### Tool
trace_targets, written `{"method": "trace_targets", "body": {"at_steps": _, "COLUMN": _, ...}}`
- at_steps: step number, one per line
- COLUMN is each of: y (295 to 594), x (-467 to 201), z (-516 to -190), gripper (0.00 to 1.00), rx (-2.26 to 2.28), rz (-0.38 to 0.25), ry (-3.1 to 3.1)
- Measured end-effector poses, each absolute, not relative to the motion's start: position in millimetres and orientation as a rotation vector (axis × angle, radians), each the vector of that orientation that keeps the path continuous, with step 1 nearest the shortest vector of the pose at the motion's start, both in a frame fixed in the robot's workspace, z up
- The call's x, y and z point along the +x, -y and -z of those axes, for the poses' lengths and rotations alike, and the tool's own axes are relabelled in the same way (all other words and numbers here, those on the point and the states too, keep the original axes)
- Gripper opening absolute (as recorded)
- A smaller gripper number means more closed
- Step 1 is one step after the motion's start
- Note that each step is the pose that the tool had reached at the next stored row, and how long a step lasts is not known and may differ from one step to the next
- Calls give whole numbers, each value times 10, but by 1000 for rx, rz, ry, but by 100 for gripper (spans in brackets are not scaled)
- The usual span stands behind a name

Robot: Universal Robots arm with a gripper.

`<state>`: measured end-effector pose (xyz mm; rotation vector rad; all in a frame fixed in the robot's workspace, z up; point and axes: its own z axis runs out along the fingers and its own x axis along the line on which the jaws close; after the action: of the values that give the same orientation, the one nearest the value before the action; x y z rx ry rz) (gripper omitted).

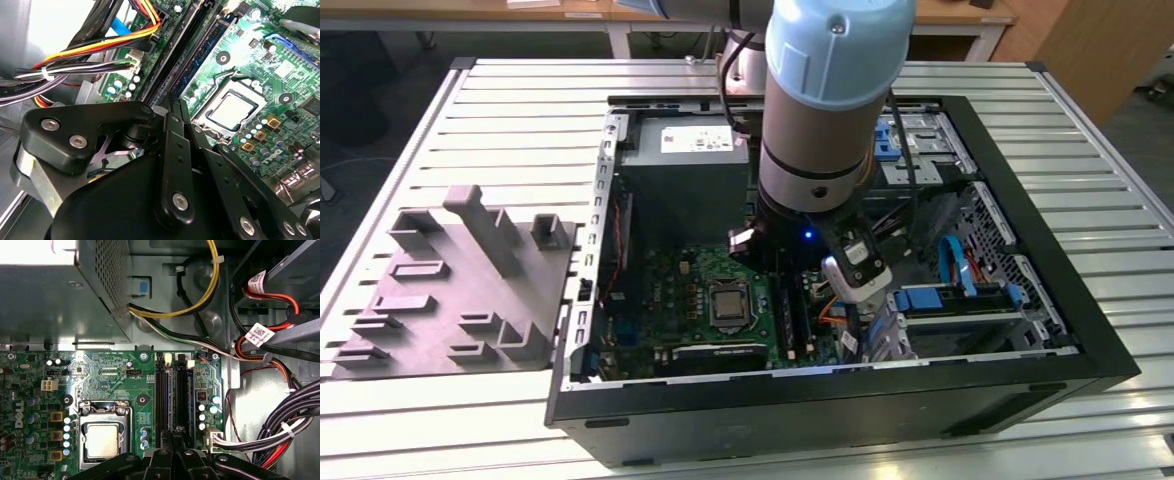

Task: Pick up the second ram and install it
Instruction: 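Insert the second ram into the second slot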

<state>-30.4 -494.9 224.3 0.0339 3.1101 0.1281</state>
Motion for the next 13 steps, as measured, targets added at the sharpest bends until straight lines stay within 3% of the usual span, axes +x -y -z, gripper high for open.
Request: {"method": "trace_targets", "body": {"at_steps": 13, "y": 4949, "x": -305, "z": -2222, "gripper": 12, "rx": 34, "rz": -127, "ry": -3110}}
